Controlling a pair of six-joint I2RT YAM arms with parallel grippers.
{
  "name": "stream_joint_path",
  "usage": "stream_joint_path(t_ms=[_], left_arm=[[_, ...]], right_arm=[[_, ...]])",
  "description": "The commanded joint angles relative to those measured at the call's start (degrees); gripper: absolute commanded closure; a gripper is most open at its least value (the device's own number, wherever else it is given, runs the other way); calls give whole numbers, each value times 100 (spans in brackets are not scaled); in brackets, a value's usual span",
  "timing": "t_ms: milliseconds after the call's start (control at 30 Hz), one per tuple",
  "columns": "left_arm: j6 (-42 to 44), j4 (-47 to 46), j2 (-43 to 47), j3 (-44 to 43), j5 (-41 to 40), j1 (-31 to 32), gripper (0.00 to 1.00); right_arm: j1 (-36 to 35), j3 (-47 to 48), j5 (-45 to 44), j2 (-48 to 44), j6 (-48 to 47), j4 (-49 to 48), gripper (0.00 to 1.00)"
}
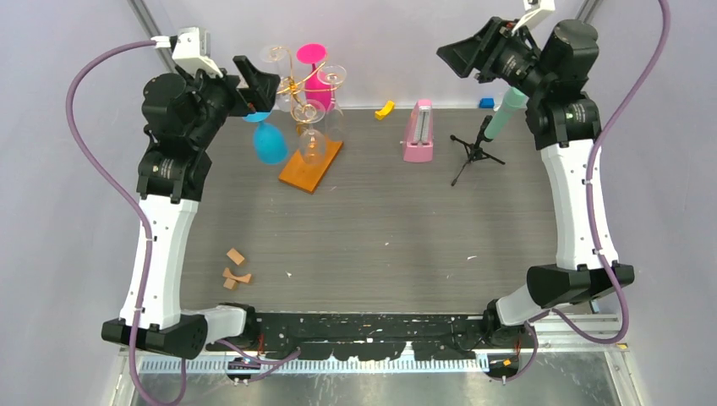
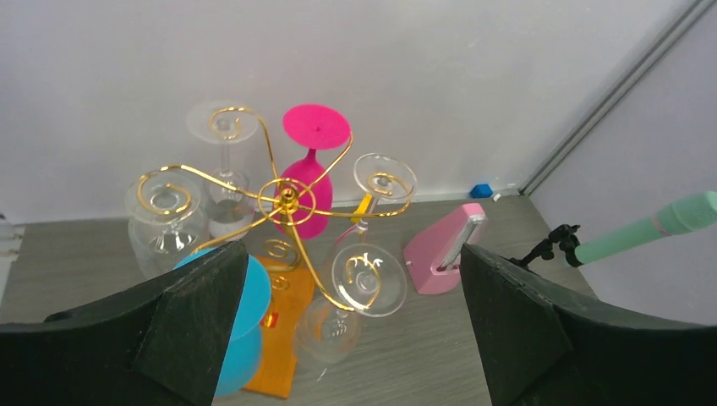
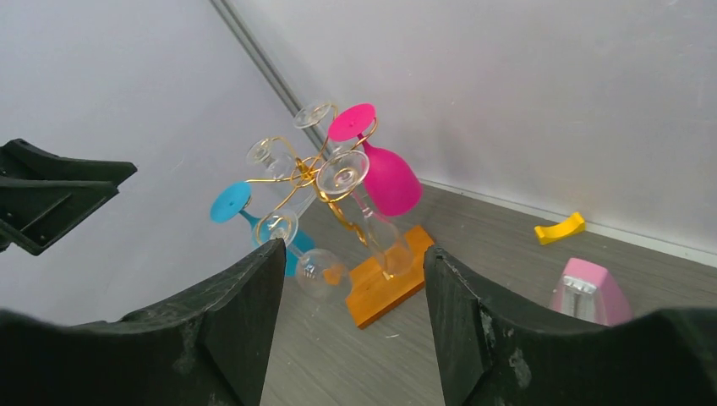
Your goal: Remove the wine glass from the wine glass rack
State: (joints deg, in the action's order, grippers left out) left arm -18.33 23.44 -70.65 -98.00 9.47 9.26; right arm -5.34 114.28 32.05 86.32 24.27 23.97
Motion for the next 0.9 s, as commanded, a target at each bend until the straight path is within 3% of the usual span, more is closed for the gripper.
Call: stream_joint_path(t_ms=[0, 300, 567, 867], left_arm=[[-127, 232, 73, -67, -422, -8, 0], [-285, -616, 724, 1034, -135, -7, 0], [-479, -337, 552, 916, 26, -10, 0], [-610, -264, 241, 827, 246, -12, 0]], right_arm=[[-202, 68, 172, 130, 220, -371, 34], [-529, -120, 96, 438, 818, -691, 34], [-978, -642, -31, 844, 2163, -1447, 29], [-1819, -685, 68, 1770, 3492, -1587, 24]])
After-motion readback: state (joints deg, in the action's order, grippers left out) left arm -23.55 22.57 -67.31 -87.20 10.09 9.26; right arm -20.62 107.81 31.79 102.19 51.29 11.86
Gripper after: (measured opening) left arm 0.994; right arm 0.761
